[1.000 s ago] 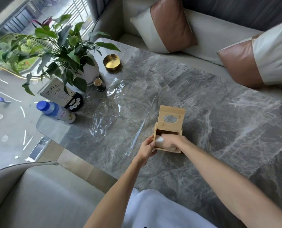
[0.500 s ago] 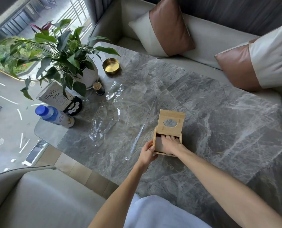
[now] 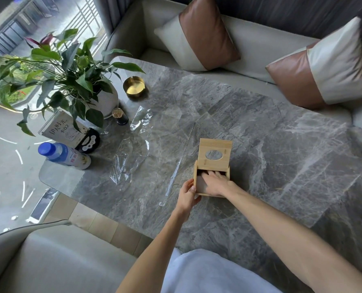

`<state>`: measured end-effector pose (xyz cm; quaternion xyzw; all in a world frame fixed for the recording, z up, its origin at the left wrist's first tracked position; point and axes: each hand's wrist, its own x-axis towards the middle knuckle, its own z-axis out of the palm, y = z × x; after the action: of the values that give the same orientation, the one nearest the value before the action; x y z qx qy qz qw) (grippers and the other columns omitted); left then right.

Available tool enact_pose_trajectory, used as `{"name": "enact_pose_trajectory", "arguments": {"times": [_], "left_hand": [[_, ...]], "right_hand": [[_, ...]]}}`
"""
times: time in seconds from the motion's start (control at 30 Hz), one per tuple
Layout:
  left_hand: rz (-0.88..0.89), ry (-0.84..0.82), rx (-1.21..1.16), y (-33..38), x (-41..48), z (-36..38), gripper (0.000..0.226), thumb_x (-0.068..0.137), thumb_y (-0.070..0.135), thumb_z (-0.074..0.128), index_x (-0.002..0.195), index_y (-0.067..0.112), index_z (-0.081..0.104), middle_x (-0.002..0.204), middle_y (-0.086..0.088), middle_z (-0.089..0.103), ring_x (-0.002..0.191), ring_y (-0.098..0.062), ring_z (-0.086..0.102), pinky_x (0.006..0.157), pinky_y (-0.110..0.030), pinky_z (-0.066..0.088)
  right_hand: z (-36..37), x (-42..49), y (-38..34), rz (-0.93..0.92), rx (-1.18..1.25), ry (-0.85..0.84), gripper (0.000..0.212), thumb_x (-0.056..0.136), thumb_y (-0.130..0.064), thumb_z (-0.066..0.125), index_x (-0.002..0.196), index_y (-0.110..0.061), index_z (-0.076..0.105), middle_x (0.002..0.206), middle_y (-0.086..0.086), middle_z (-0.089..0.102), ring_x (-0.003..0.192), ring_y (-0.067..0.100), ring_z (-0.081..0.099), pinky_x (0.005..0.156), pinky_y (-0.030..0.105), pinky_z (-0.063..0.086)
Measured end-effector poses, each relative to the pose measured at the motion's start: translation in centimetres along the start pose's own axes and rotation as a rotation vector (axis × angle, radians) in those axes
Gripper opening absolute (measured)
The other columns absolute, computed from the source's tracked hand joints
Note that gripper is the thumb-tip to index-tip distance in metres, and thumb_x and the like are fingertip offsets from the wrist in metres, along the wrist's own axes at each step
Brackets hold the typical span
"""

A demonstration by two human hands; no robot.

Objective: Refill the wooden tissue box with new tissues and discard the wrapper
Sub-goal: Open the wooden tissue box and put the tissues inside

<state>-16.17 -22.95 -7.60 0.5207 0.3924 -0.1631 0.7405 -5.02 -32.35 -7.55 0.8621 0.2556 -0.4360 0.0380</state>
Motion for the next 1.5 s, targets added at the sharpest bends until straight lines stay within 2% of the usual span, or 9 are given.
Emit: {"name": "enact_pose_trajectory", "arguments": {"times": [0.3,0.4,0.5,0.6,0.67,1.0,1.2,1.37,1.5], "left_hand": [[-0.021,-0.003,0.043,0.2,-0.2,0.0,0.04,0.108,0.012,0.032,0.148,0.012,0.038,0.147,-0.01,0.046,0.119,-0.019,0.049,0.092,-0.034,0.045],[0.017,-0.009,0.136,0.5,-0.1,-0.2,0.041,0.108,0.011,0.035,0.149,0.011,0.038,0.148,-0.01,0.048,0.118,-0.016,0.049,0.082,-0.023,0.045],[0.063,0.002,0.152,1.2,-0.1,-0.3,0.043,0.106,0.011,0.04,0.149,0.011,0.038,0.151,-0.009,0.046,0.13,-0.015,0.046,0.103,-0.028,0.041],[0.091,-0.058,0.182,1.8,-0.1,-0.1,0.043,0.108,0.02,0.038,0.151,0.017,0.037,0.154,-0.005,0.045,0.141,-0.019,0.042,0.121,-0.041,0.031],[0.083,-0.111,0.206,1.9,-0.1,0.2,0.047,0.108,0.026,0.036,0.155,0.023,0.031,0.158,-0.001,0.04,0.146,-0.02,0.035,0.124,-0.046,0.025],[0.044,-0.164,0.219,3.8,-0.1,0.3,0.053,0.105,0.053,0.021,0.151,0.032,0.037,0.151,0.009,0.044,0.135,-0.007,0.04,0.111,-0.029,0.027],[0.111,-0.097,0.302,4.5,1.2,0.2,0.056,0.107,0.046,0.02,0.145,0.017,0.05,0.145,-0.003,0.056,0.136,-0.017,0.049,0.116,-0.038,0.037],[0.109,-0.101,0.257,9.2,2.6,0.3,0.065,0.101,0.062,0.016,0.158,0.032,0.007,0.168,0.001,0.007,0.155,-0.023,0.006,0.12,-0.061,0.004],[-0.071,-0.281,0.186,11.4,2.7,1.5,0.06,0.094,0.074,0.012,0.13,0.049,0.053,0.139,0.011,0.057,0.137,-0.025,0.044,0.1,-0.063,0.034]], "right_hand": [[0.2,-1.1,0.1,-0.059,0.081,0.087,0.05,0.09,-0.02,0.052,0.14,-0.015,0.043,0.146,0.012,0.046,0.133,0.035,0.044,0.11,0.049,0.036],[2.1,-3.4,1.4,-0.184,0.368,0.45,0.05,0.087,-0.001,0.047,0.133,-0.014,0.059,0.137,0.004,0.06,0.126,0.024,0.054,0.107,0.039,0.044],[4.7,-4.8,3.5,0.008,0.765,0.799,0.042,0.096,-0.007,0.049,0.137,-0.016,0.056,0.141,0.0,0.056,0.13,0.017,0.05,0.11,0.032,0.039],[5.5,-5.2,5.1,0.205,1.691,0.358,0.056,0.105,-0.042,0.036,0.157,-0.024,0.023,0.165,-0.001,0.019,0.15,0.019,0.02,0.121,0.041,0.016],[5.9,-5.0,5.6,0.215,1.953,0.152,0.067,0.102,-0.058,0.022,0.158,-0.021,0.017,0.166,0.006,0.013,0.152,0.027,0.014,0.122,0.045,0.01],[5.2,-4.4,5.5,0.176,1.758,0.101,0.085,0.092,-0.075,0.017,0.158,-0.021,0.016,0.166,0.007,0.015,0.151,0.025,0.019,0.12,0.044,0.018],[2.6,-4.2,5.0,0.143,1.56,0.223,0.084,0.088,-0.077,0.019,0.157,-0.029,0.023,0.164,-0.004,0.023,0.151,0.017,0.02,0.123,0.048,0.016],[-0.6,-3.7,6.3,0.098,1.773,0.219,0.069,0.092,-0.076,0.011,0.154,-0.047,0.009,0.166,-0.01,-0.003,0.154,0.023,-0.005,0.121,0.056,-0.001],[-1.8,-3.0,6.7,0.082,1.859,-0.026,0.083,0.08,-0.088,0.007,0.153,-0.05,0.015,0.167,-0.003,0.005,0.151,0.04,0.0,0.116,0.068,0.0]]}}
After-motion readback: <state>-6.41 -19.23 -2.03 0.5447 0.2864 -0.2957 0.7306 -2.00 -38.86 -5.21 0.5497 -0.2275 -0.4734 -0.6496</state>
